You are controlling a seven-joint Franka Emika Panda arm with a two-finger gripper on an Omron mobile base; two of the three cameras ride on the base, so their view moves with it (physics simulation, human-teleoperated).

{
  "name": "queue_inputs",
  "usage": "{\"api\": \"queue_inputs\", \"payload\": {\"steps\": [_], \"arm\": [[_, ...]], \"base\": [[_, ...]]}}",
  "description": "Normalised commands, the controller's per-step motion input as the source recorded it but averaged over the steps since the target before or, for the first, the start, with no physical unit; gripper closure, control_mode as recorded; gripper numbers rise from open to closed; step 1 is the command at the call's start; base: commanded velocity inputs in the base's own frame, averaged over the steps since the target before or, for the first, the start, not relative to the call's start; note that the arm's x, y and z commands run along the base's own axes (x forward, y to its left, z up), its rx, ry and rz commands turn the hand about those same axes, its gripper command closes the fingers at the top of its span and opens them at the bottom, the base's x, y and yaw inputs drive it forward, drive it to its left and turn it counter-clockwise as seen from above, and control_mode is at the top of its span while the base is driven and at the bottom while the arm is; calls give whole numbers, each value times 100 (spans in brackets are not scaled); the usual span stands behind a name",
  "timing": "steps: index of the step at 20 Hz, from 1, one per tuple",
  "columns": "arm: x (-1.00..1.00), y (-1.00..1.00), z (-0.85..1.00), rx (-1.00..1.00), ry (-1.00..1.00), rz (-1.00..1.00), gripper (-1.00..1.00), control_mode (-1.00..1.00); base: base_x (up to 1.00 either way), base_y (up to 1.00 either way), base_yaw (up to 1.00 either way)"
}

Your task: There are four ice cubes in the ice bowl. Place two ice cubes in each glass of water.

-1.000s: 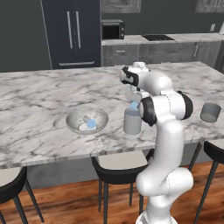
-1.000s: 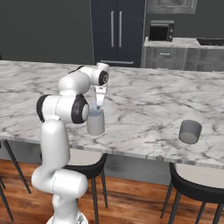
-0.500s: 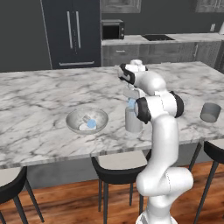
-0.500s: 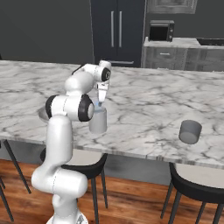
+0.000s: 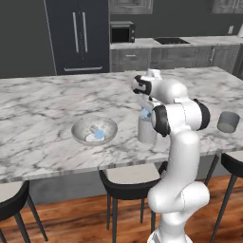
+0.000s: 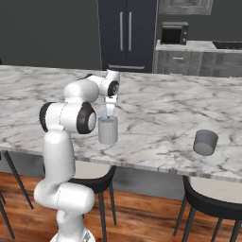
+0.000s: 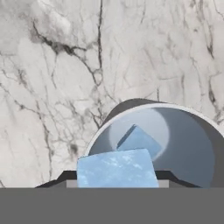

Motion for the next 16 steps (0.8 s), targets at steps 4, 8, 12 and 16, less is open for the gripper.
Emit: {"api": "queue_inputs", "payload": {"steps": [4, 8, 12, 16], "arm": [[-50, -29, -1, 4, -31, -9, -100, -100], [11, 3, -24, 1, -29, -6, -100, -100], [46, 24, -23, 3, -44, 0, -100, -100], [-20, 1, 55, 4, -53, 0, -100, -100]], "base": [[0, 0, 0], [0, 0, 0], [0, 0, 0], [0, 0, 0]]}}
